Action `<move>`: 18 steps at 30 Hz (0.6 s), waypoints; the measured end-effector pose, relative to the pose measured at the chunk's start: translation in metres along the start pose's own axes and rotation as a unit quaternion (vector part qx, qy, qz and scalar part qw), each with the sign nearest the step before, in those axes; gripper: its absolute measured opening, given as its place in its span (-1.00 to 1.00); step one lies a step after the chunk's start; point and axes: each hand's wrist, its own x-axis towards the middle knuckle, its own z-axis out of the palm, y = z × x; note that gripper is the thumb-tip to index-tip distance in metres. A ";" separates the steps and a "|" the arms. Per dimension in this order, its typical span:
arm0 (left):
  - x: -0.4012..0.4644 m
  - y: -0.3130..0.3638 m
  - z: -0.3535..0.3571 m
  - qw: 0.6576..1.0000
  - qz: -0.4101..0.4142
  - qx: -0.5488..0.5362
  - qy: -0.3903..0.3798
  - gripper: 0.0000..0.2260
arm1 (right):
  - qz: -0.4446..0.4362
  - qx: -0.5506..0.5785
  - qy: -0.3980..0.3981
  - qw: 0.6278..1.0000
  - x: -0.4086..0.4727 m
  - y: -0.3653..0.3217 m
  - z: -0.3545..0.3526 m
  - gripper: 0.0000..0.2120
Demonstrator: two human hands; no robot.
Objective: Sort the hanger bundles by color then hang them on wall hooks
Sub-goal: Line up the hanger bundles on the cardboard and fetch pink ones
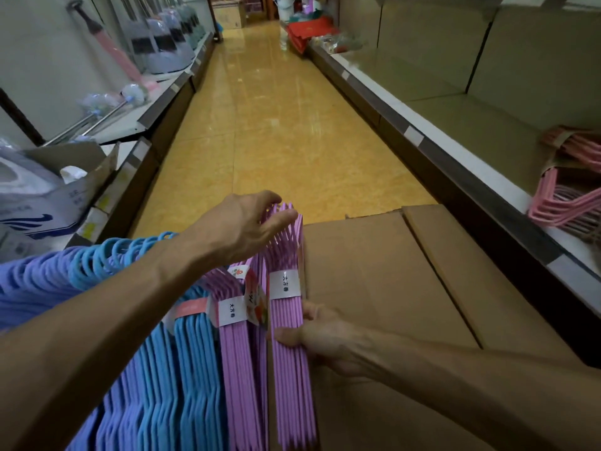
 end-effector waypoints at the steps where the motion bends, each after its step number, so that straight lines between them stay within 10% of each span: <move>1: -0.001 -0.004 0.003 1.000 -0.004 0.015 -0.008 -0.44 | 0.010 0.000 -0.002 1.000 0.003 0.002 0.003 -0.75; 18: -0.015 -0.058 0.036 0.997 -0.037 0.036 -0.062 -0.37 | 0.024 -0.075 -0.006 0.997 0.054 0.032 0.022 -0.75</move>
